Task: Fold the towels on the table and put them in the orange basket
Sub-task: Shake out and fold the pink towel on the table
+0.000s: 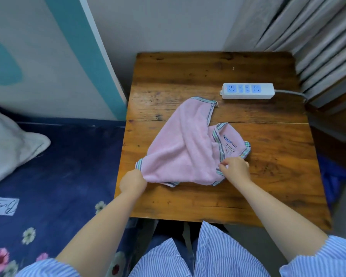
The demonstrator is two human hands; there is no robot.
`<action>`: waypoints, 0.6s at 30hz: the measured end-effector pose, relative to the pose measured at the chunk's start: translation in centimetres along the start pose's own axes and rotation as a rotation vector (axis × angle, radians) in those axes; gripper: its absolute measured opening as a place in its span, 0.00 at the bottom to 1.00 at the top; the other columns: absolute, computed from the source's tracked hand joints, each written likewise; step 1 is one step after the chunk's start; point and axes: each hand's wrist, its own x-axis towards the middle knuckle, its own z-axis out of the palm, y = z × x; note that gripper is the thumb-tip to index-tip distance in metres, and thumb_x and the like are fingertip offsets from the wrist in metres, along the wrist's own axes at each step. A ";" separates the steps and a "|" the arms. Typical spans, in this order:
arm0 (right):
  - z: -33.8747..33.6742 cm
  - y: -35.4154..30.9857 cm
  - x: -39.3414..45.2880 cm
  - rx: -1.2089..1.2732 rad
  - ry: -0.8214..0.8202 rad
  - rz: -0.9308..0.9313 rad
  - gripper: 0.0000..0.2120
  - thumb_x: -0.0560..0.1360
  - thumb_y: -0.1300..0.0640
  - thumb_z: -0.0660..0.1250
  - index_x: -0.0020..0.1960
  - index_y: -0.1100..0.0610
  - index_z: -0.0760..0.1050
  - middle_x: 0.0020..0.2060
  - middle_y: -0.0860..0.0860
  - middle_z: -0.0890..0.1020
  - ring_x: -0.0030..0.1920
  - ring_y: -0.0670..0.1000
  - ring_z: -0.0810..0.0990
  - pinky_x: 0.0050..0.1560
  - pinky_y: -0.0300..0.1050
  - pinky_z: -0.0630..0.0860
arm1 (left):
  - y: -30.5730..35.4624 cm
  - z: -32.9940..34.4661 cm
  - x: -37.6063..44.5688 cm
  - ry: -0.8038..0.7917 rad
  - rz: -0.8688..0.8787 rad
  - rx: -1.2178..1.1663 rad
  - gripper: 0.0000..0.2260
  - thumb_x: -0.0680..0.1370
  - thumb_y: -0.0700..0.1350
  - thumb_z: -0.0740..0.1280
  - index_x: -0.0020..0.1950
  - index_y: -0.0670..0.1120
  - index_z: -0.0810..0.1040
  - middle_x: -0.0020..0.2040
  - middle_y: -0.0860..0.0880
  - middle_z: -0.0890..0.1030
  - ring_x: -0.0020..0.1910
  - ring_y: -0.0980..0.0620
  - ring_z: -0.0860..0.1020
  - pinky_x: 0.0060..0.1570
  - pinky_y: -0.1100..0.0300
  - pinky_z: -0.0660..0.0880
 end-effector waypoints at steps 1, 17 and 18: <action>0.5 0.0 -0.2 -0.013 -0.009 0.011 0.11 0.74 0.56 0.62 0.48 0.58 0.82 0.47 0.57 0.83 0.54 0.58 0.75 0.51 0.46 0.68 | -0.5 0.3 -0.1 0.013 0.038 -0.021 0.10 0.77 0.39 0.58 0.51 0.42 0.78 0.53 0.42 0.79 0.51 0.42 0.77 0.45 0.57 0.74; -8.3 -0.8 3.1 0.759 0.146 0.415 0.05 0.73 0.66 0.60 0.43 0.61 0.75 0.35 0.56 0.74 0.36 0.53 0.71 0.37 0.41 0.67 | -0.7 -5.7 1.2 0.047 -0.014 -0.639 0.10 0.74 0.41 0.65 0.33 0.43 0.75 0.39 0.44 0.75 0.41 0.46 0.72 0.38 0.58 0.68; -8.9 -1.0 3.4 0.732 0.071 0.470 0.05 0.72 0.66 0.60 0.43 0.61 0.73 0.32 0.56 0.72 0.32 0.53 0.69 0.33 0.40 0.66 | -0.5 -6.2 1.2 0.075 0.035 -0.684 0.12 0.75 0.41 0.65 0.31 0.45 0.74 0.39 0.44 0.76 0.41 0.46 0.72 0.39 0.58 0.68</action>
